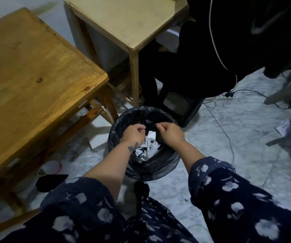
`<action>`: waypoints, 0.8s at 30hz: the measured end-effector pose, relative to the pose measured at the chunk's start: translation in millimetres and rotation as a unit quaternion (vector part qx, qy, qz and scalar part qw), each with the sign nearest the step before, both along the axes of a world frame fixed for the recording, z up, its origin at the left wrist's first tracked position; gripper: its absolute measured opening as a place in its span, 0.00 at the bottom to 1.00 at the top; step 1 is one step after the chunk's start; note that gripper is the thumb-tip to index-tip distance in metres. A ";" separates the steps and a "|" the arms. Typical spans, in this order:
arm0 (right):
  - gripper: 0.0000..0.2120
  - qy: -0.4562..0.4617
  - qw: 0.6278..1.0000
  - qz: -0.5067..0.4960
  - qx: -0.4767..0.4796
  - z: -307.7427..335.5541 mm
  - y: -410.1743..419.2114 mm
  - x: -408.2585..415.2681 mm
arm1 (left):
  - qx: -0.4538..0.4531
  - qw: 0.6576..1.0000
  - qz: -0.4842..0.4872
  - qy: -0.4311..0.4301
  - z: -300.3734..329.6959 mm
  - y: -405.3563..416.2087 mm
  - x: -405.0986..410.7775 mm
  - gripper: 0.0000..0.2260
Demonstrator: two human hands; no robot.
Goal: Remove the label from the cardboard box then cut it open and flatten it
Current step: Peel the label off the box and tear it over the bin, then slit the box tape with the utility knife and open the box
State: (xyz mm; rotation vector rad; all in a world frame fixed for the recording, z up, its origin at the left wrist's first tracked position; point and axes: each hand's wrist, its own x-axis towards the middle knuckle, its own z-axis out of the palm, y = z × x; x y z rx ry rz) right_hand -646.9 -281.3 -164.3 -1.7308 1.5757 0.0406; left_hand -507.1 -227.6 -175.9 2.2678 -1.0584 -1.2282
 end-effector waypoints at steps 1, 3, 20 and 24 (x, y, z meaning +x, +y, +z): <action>0.13 0.004 1.000 0.015 0.025 1.3 -1.5 2.9 | 0.003 1.000 -0.007 0.006 2.7 0.4 3.9 0.10; 0.12 0.022 0.996 0.061 0.056 10.0 -4.6 12.6 | 0.005 1.000 -0.016 0.007 12.6 0.1 14.0 0.10; 0.14 -0.050 0.934 0.344 -0.087 168.7 11.2 234.2 | -0.128 0.969 0.189 -0.097 160.3 66.7 201.0 0.11; 0.13 -0.058 0.913 0.393 -0.096 177.3 35.6 301.0 | -0.130 0.952 0.246 -0.125 168.8 103.6 260.4 0.10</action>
